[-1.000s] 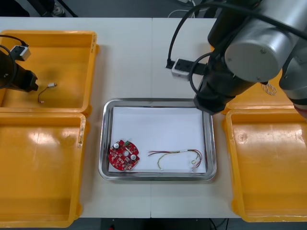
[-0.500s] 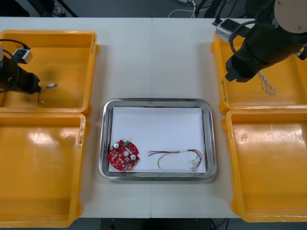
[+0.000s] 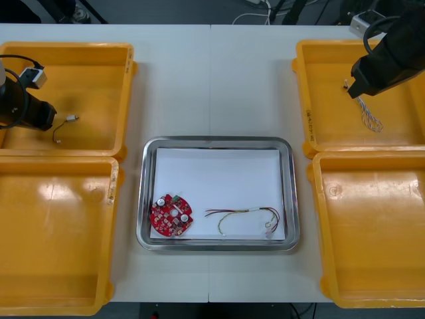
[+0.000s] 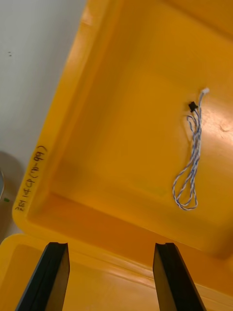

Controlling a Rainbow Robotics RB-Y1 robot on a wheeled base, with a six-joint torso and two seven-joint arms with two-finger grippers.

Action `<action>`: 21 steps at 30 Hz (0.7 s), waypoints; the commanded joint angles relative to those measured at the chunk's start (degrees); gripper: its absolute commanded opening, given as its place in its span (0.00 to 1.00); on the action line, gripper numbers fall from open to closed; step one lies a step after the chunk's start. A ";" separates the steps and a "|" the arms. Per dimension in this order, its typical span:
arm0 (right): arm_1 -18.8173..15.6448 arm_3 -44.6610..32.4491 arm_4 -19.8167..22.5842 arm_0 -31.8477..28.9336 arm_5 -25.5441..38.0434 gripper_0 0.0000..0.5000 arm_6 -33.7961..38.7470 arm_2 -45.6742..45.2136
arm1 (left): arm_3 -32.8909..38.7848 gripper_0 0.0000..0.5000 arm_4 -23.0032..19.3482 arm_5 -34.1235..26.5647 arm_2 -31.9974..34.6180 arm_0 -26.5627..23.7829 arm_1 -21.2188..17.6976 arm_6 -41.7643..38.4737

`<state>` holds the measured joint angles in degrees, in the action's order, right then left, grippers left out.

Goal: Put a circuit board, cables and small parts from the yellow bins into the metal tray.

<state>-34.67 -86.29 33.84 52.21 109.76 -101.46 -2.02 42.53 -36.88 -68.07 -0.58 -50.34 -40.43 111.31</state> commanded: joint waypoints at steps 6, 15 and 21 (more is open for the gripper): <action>-1.90 5.69 -5.54 4.31 0.24 1.00 -1.81 -6.60 | 1.50 0.00 -0.29 -1.80 0.66 -3.09 -1.41 5.84; -1.63 12.28 -7.12 4.31 -6.40 1.00 -2.34 -8.97 | 7.39 0.00 1.55 -9.80 3.12 -3.01 -2.02 5.05; -0.58 15.53 -6.68 4.31 -11.23 1.00 -2.34 -9.15 | 13.99 0.00 5.77 -17.53 4.35 -2.92 -2.02 3.12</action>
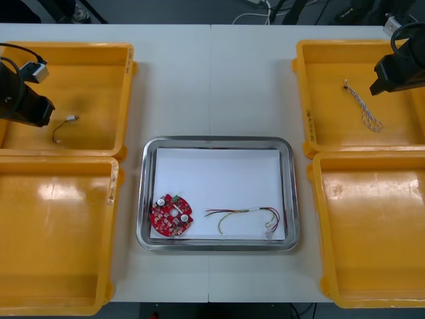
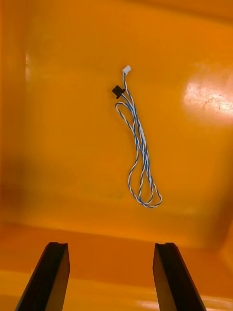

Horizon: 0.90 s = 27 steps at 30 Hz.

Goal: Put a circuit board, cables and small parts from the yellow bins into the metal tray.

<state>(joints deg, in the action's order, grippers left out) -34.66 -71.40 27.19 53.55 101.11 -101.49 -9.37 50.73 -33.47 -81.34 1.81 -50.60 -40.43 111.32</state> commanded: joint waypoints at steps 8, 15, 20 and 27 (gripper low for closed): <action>0.39 5.66 1.29 2.96 -9.88 1.00 -3.01 -1.79 | 15.36 0.00 2.53 -10.86 1.88 -0.37 -0.53 -4.26; 0.56 8.82 3.31 2.96 -15.15 1.00 -4.33 -1.08 | 23.10 0.00 2.36 -15.43 0.65 1.03 1.41 -9.89; 0.47 11.55 4.45 3.58 -17.79 1.00 -5.56 -1.08 | 28.37 0.00 2.97 -18.86 0.39 2.26 3.16 -11.21; 0.56 17.08 4.63 6.21 -21.04 1.00 -8.11 -1.08 | 35.84 0.00 3.41 -23.43 -0.49 3.76 5.45 -15.08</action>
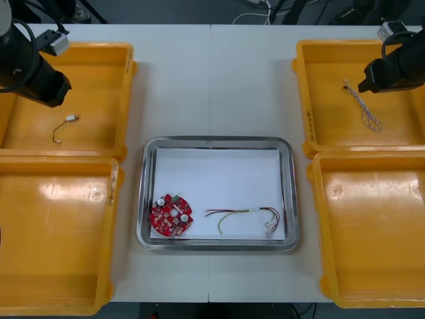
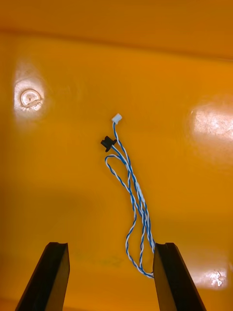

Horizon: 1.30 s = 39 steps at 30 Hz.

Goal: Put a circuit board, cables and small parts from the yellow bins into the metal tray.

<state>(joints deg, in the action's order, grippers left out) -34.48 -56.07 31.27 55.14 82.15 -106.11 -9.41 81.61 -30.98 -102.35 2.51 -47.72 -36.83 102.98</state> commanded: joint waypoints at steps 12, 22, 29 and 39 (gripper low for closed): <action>-0.50 13.71 0.28 9.28 -8.33 1.00 -14.48 -2.36 | 15.07 0.00 1.72 -5.50 -7.08 2.46 7.48 -19.13; -0.85 21.53 0.63 10.95 -14.04 1.00 -20.02 -2.63 | 18.59 0.00 3.39 -5.50 -12.88 3.07 11.96 -29.50; -0.85 24.96 2.13 11.04 -17.20 1.00 -20.72 -2.63 | 20.08 0.00 3.39 -3.56 -17.36 3.95 12.93 -35.83; -0.85 29.70 4.50 10.95 -21.77 1.00 -22.04 -2.63 | 20.26 0.01 5.41 3.03 -24.57 6.85 13.01 -42.60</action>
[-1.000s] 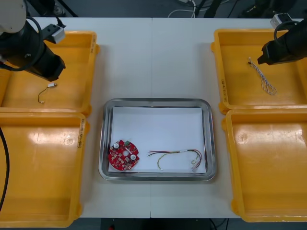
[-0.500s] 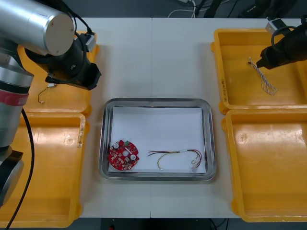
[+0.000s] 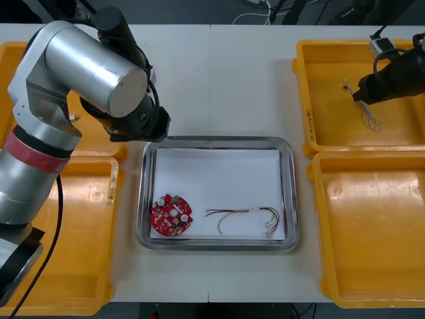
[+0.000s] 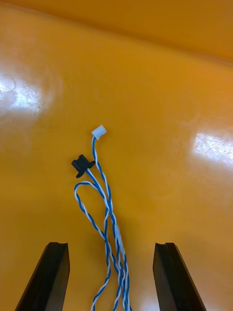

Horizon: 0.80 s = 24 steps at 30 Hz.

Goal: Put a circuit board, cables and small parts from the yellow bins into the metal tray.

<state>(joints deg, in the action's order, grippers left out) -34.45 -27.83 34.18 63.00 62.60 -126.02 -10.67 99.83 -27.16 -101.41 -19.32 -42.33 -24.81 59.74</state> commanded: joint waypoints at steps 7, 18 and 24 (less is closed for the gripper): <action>-0.88 2.08 1.50 2.74 -3.71 1.00 -2.56 -1.37 | 2.03 0.01 1.94 3.59 -6.34 2.25 0.99 -1.29; -0.80 2.08 1.76 1.07 -5.30 1.00 -3.00 -1.37 | 1.95 0.01 3.08 8.25 -11.79 3.66 0.91 -7.27; -0.71 2.08 2.55 -0.25 -5.74 1.00 -3.09 -1.37 | 1.95 0.06 3.87 9.39 -14.16 4.62 0.56 -7.97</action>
<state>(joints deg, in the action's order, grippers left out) -34.45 -24.99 35.58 62.90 57.85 -126.60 -10.67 99.86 -24.24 -93.09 -31.85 -38.80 -24.81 57.88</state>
